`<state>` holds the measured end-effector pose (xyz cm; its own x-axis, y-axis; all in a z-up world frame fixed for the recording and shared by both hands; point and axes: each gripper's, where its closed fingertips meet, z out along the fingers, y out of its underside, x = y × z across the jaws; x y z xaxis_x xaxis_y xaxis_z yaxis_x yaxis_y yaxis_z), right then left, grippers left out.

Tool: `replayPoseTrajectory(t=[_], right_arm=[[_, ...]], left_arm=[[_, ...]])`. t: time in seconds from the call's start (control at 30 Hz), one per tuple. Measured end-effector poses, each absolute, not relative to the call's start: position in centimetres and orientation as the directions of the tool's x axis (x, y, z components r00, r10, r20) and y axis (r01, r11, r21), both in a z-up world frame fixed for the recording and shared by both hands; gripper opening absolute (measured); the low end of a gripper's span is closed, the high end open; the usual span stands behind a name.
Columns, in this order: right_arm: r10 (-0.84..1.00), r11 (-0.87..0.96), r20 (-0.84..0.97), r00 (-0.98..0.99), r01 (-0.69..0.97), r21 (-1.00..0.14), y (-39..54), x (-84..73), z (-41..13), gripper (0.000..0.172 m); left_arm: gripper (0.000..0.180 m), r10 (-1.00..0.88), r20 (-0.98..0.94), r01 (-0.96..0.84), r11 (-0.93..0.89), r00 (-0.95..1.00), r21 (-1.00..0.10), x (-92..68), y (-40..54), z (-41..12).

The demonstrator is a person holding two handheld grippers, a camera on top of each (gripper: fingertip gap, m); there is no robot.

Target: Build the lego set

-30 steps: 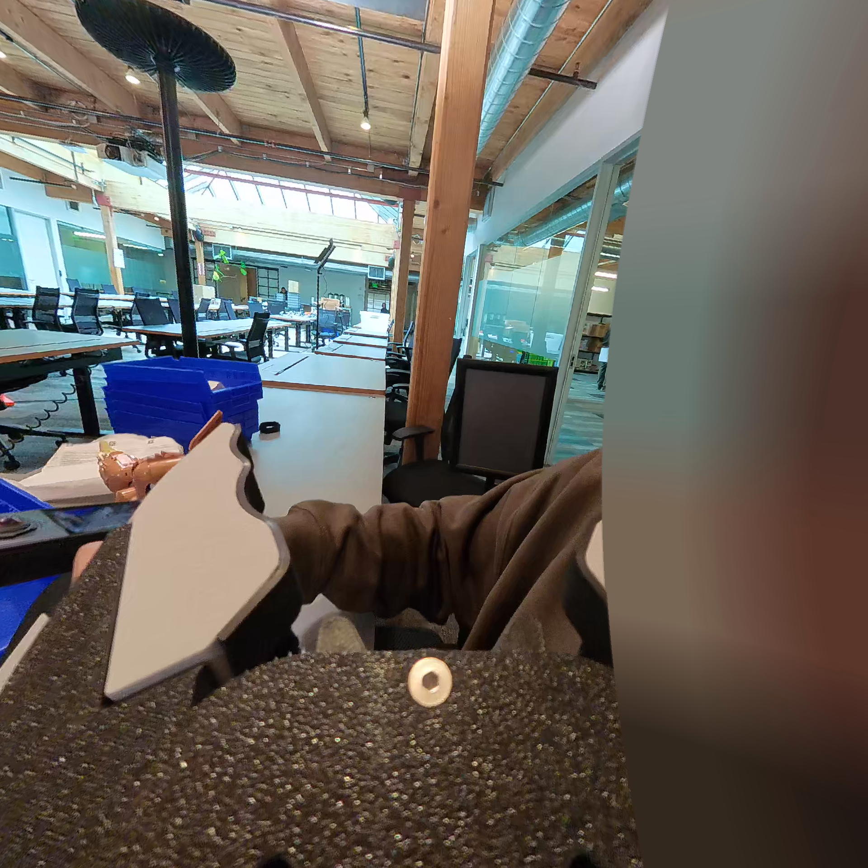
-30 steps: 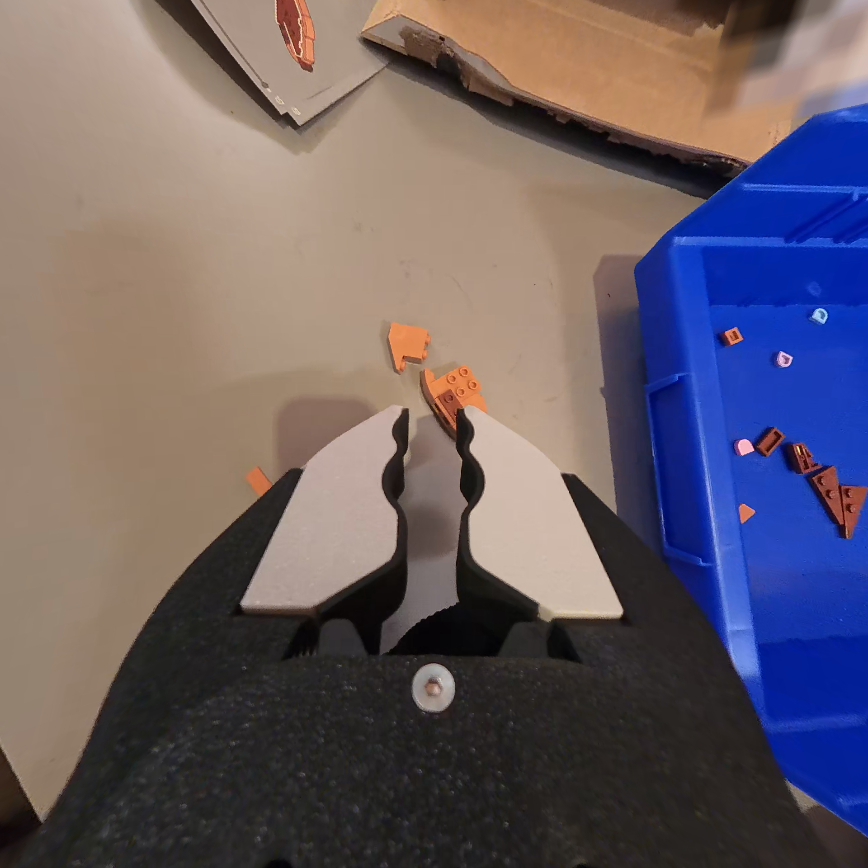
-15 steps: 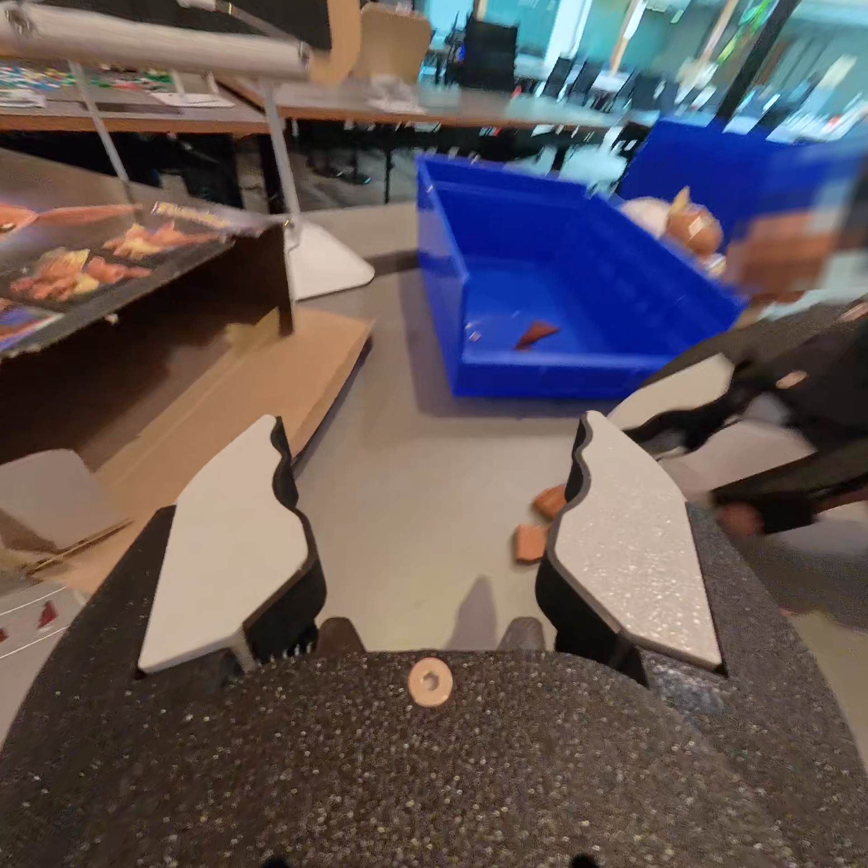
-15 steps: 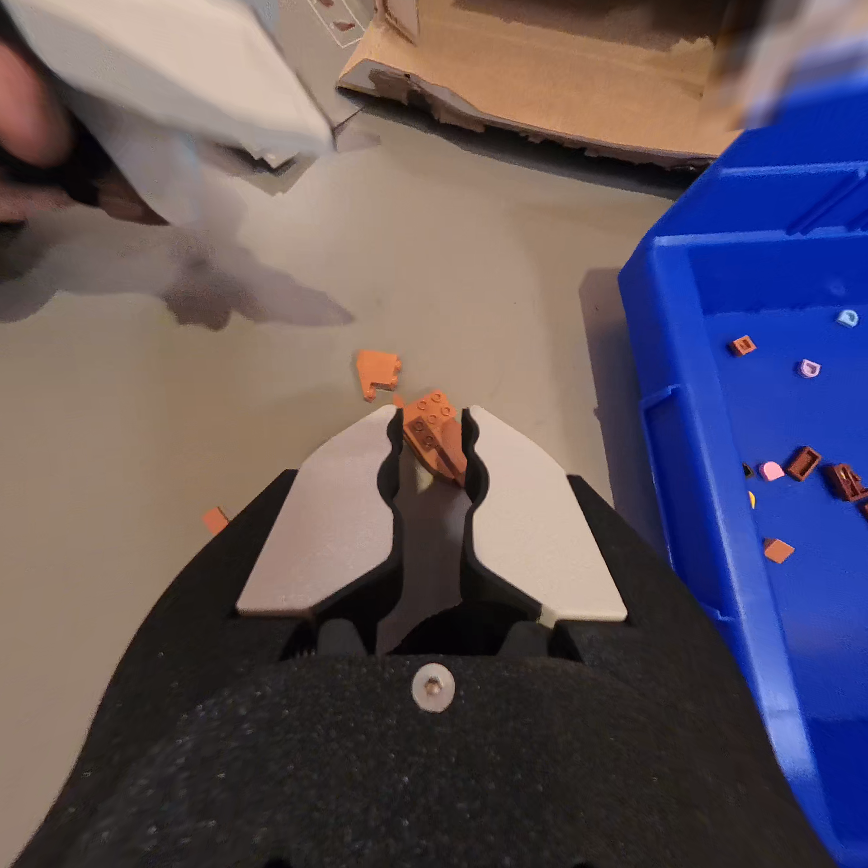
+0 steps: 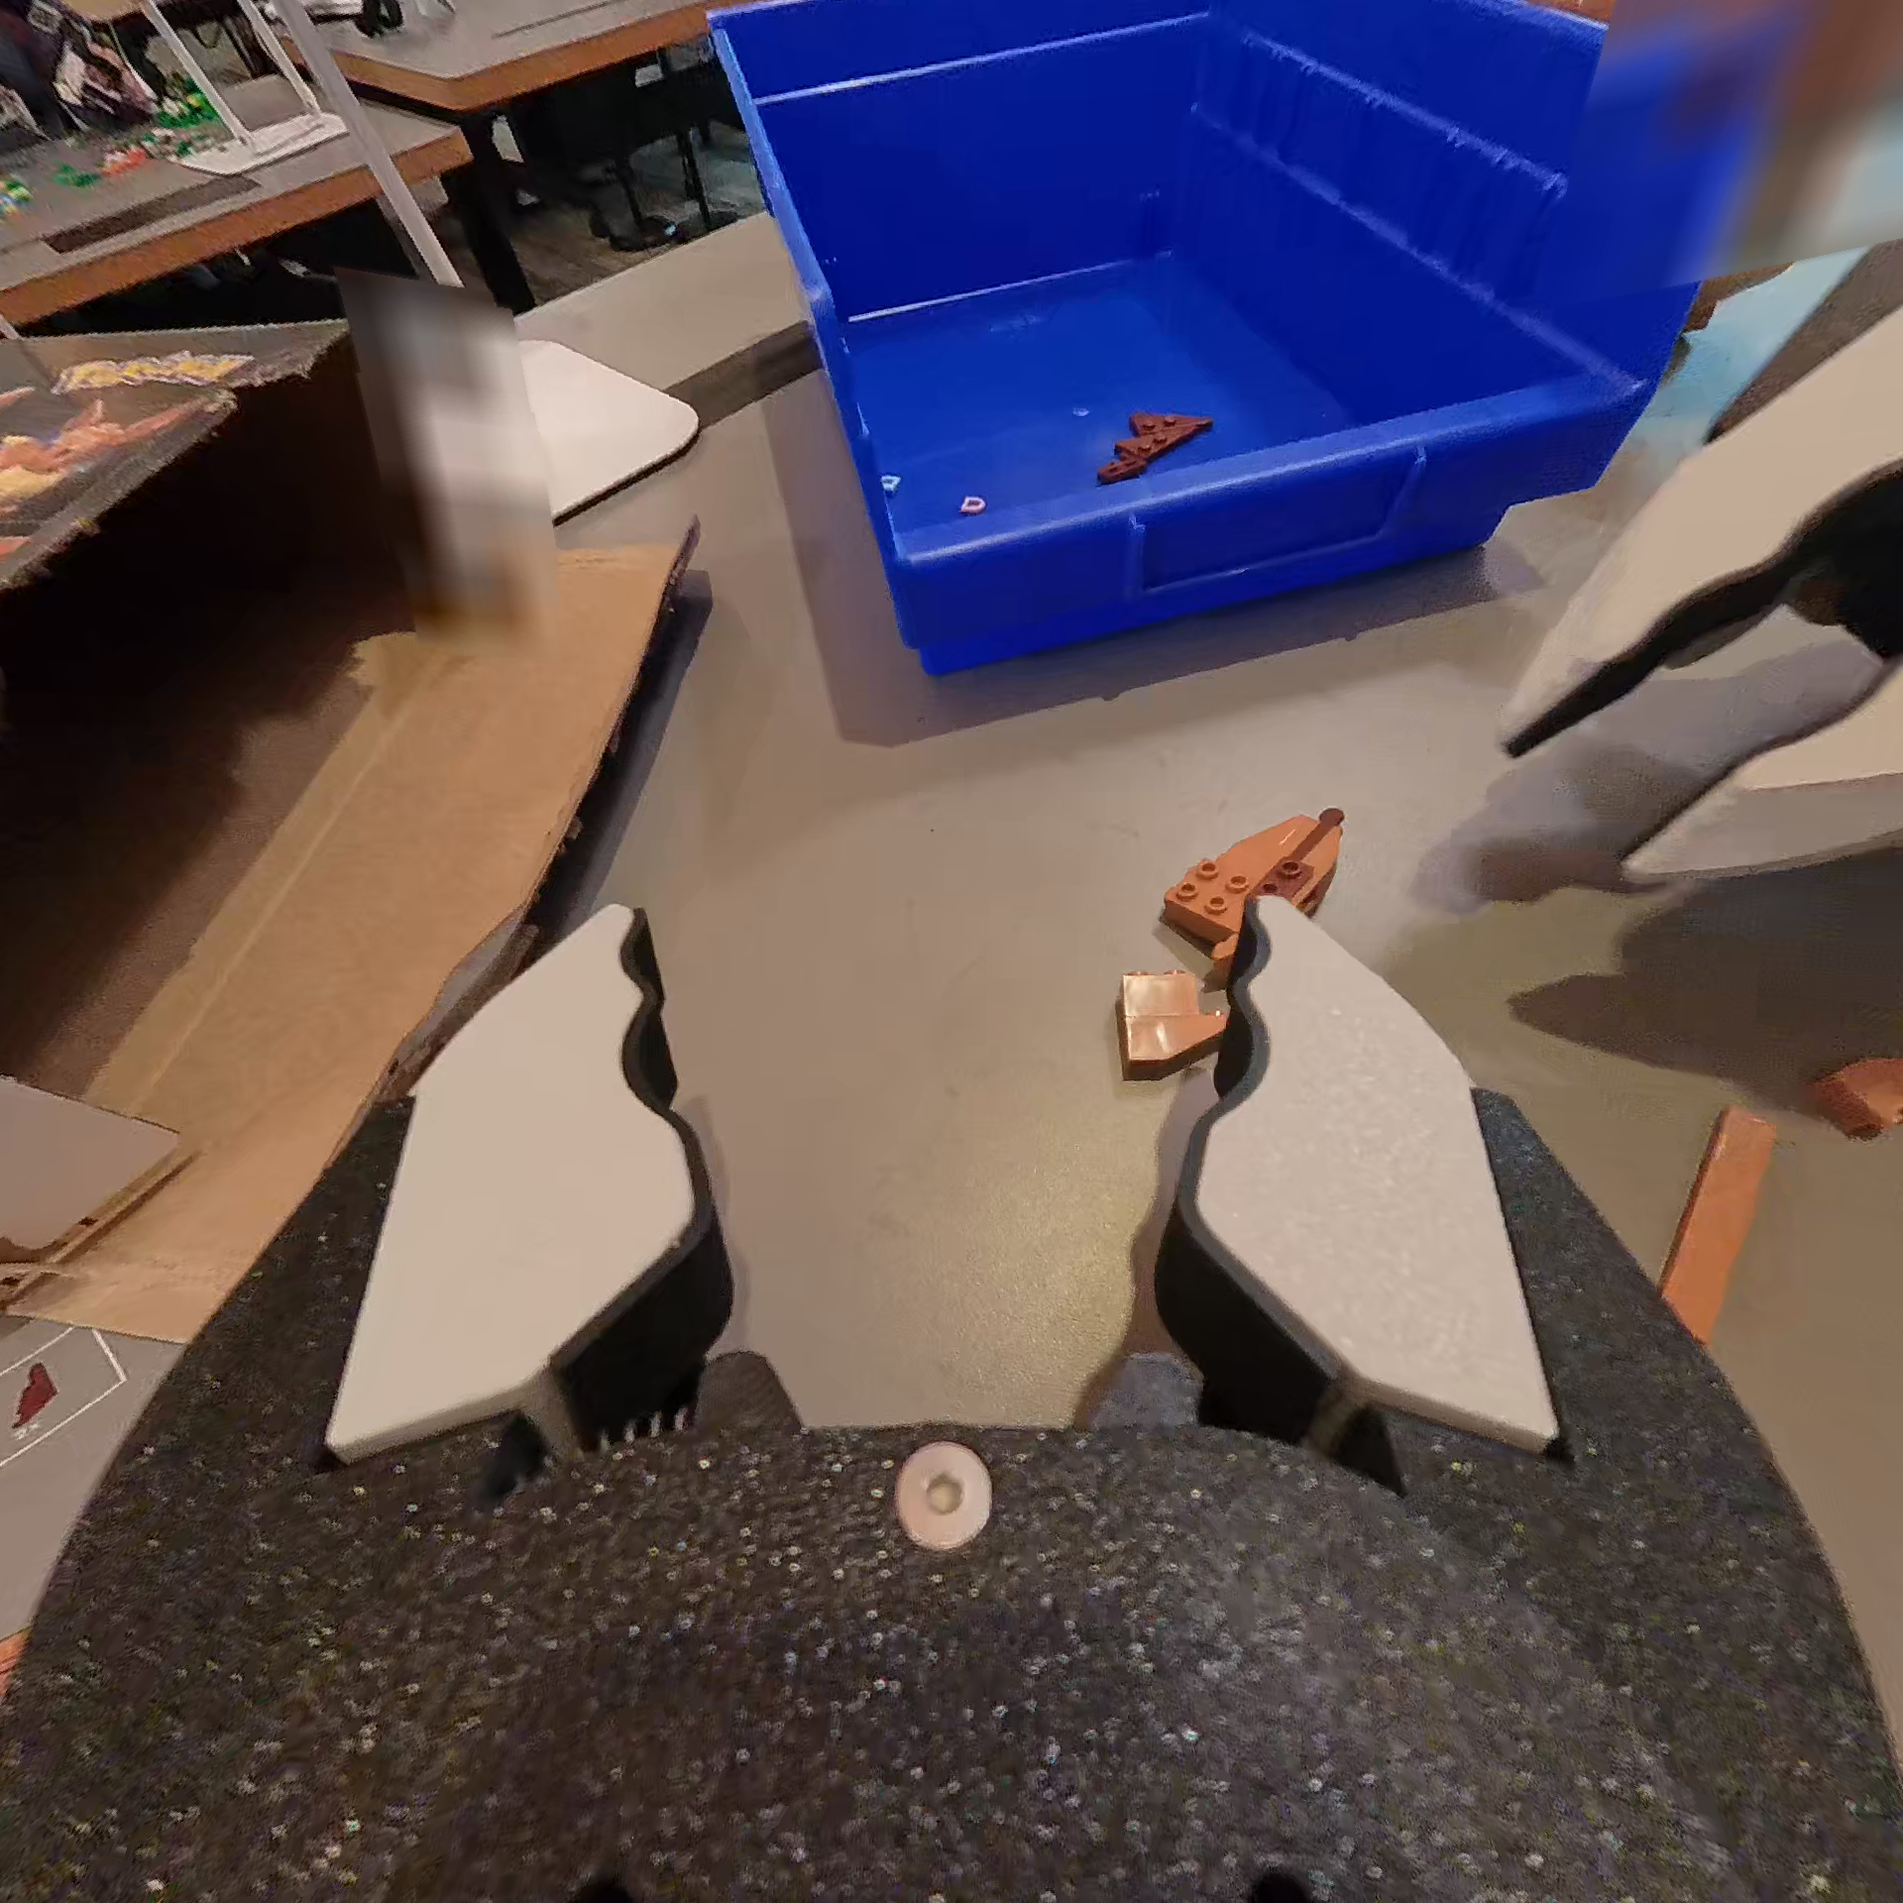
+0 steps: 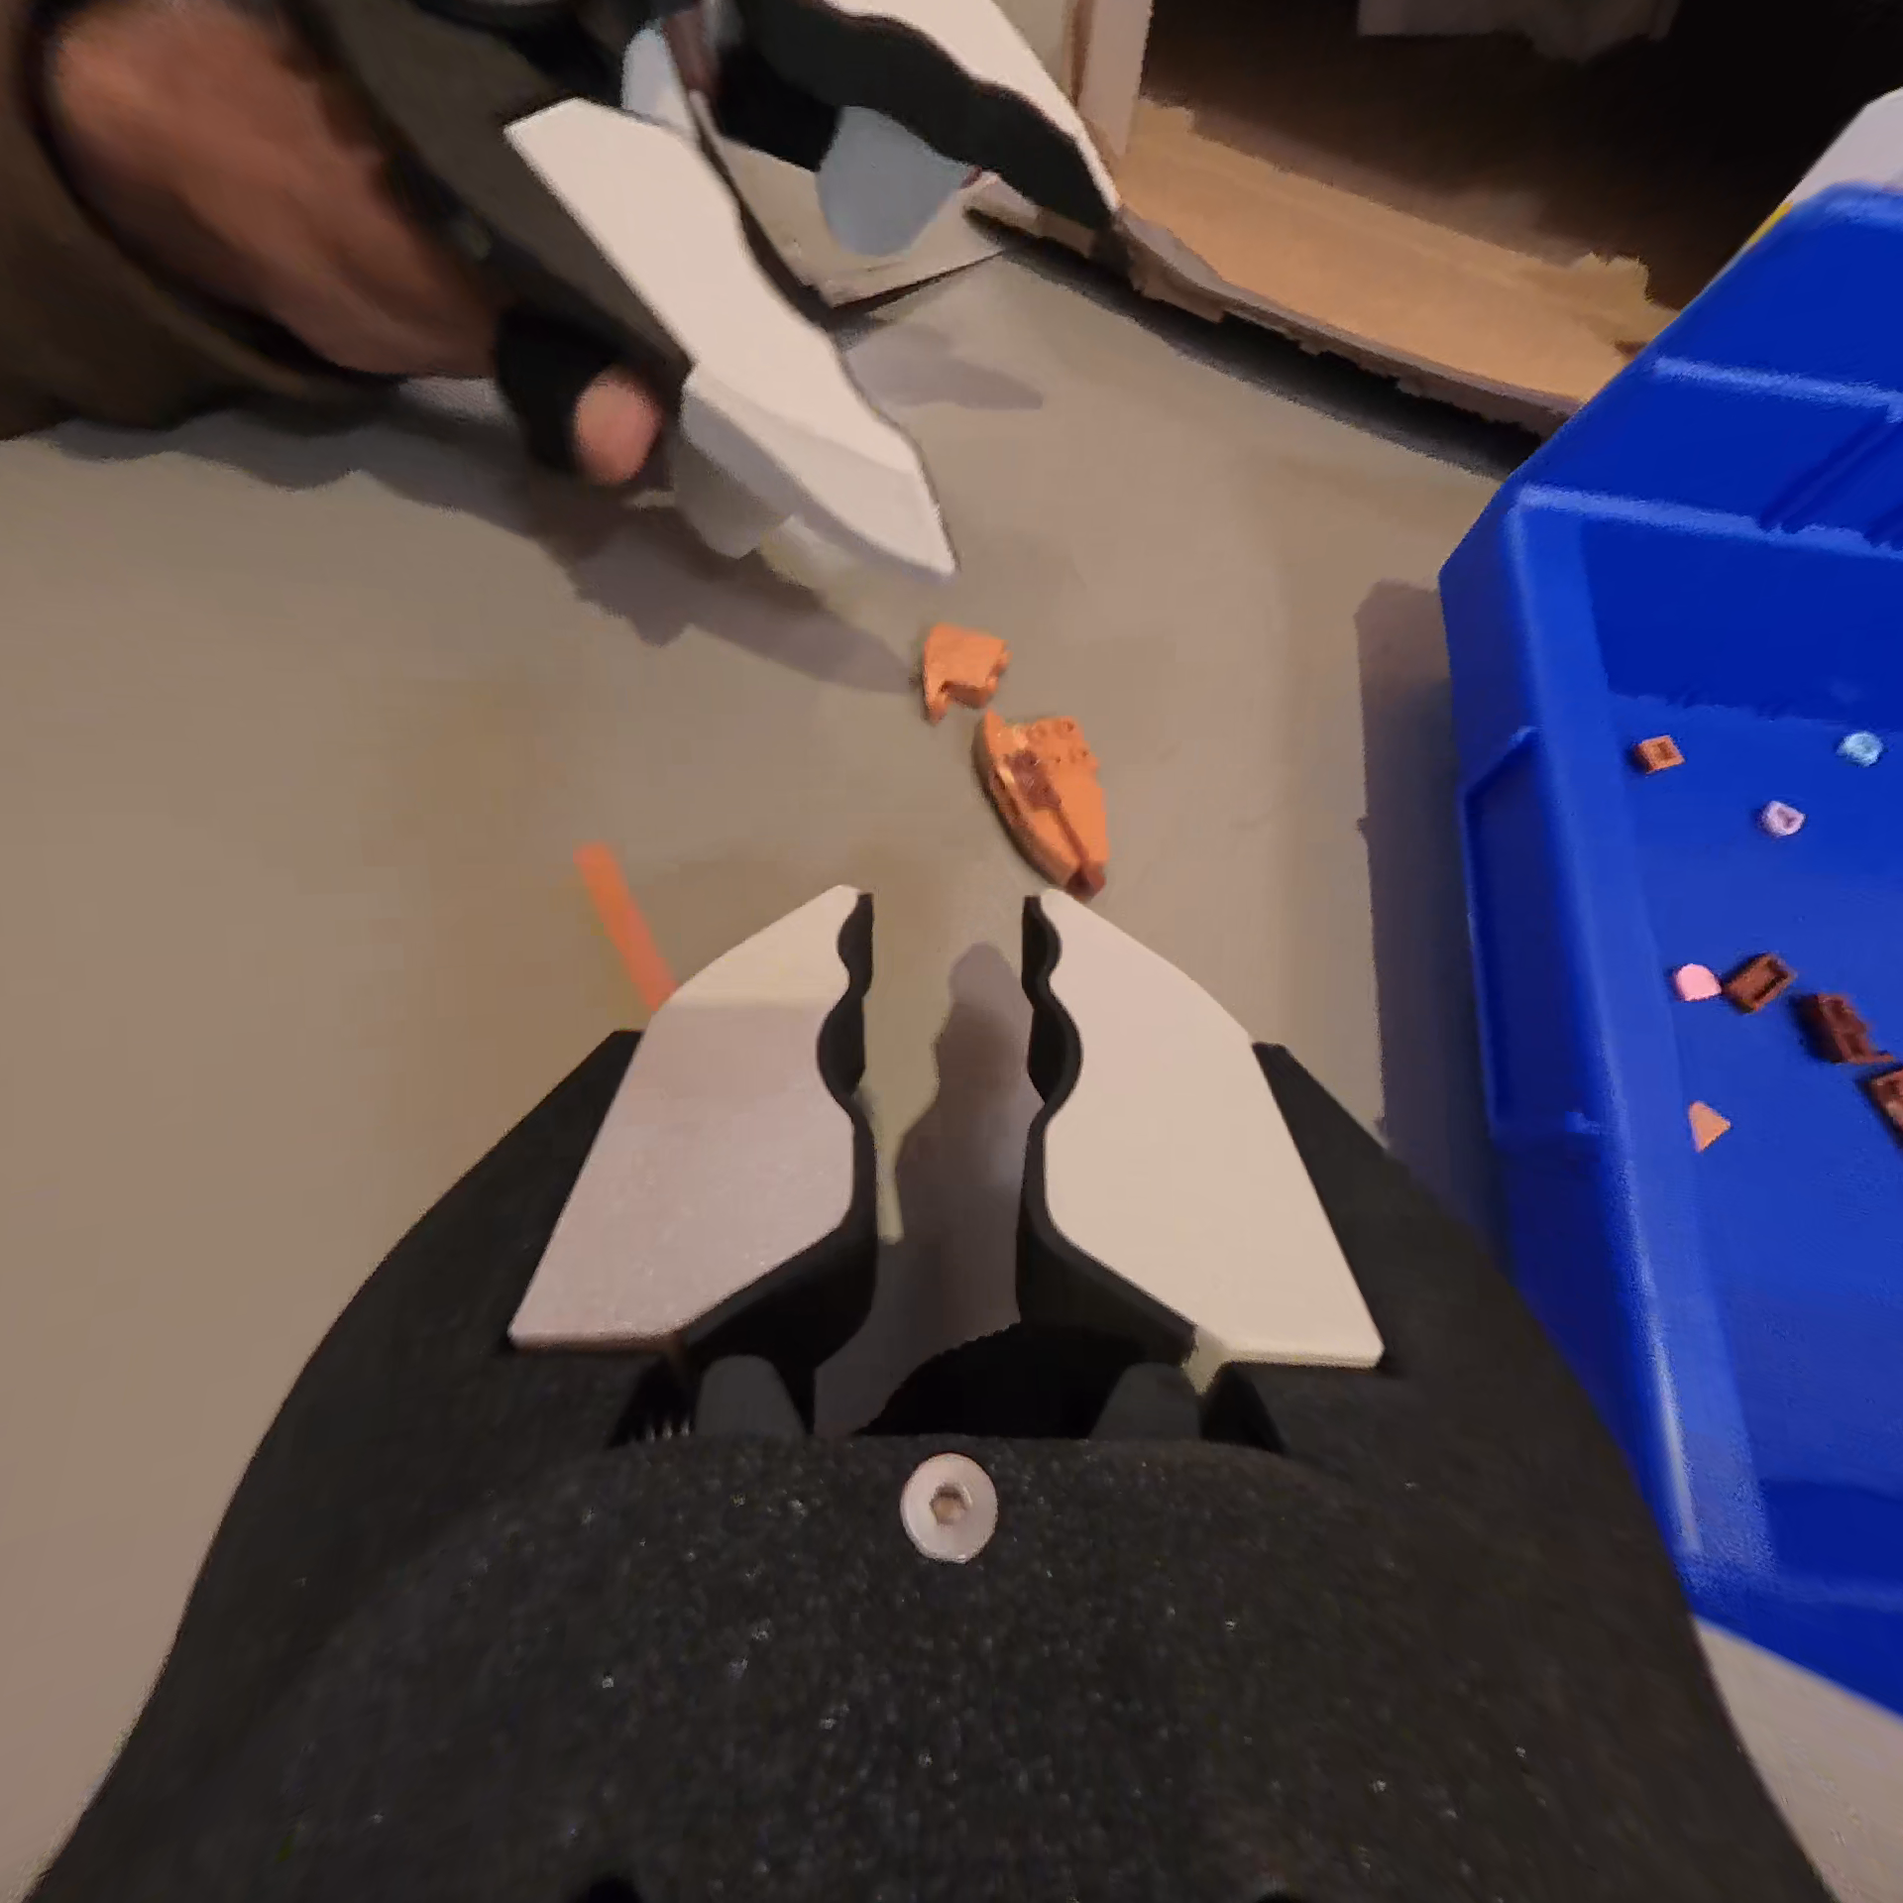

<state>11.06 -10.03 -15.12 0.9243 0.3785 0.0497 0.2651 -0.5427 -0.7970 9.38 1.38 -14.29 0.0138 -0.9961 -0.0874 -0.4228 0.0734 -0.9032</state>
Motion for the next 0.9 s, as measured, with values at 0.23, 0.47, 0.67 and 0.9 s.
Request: replayPoseTrajectory(t=[0.23, 0.47, 0.67, 0.9], right_arm=[[0.514, -0.485, -0.019, 0.857, 0.273, -0.831, -13.7, 10.4, -15.7, 0.028], [0.601, -0.49, -0.027, 0.799, 0.341, -0.802, -14.6, 8.8, -16.7, 0.036], [0.689, -0.475, -0.04, 0.724, 0.408, -0.779, -15.9, 7.2, -17.3, 0.036], [0.715, -0.484, -0.03, 0.698, 0.464, -0.742, -16.2, 6.3, -18.1, 0.036]], left_arm=[[0.101, -0.998, -0.068, -0.457, 0.059, 0.003, -0.888, 9.4, 1.3, -14.8], [0.098, -0.998, -0.062, -0.478, 0.055, -0.002, -0.877, 9.2, 1.2, -15.1], [0.093, -0.999, -0.04, -0.531, 0.053, -0.036, -0.846, 8.9, 0.7, -15.9], [0.087, -0.995, -0.011, -0.575, 0.067, -0.1, -0.816, 8.5, -0.6, -16.7]])
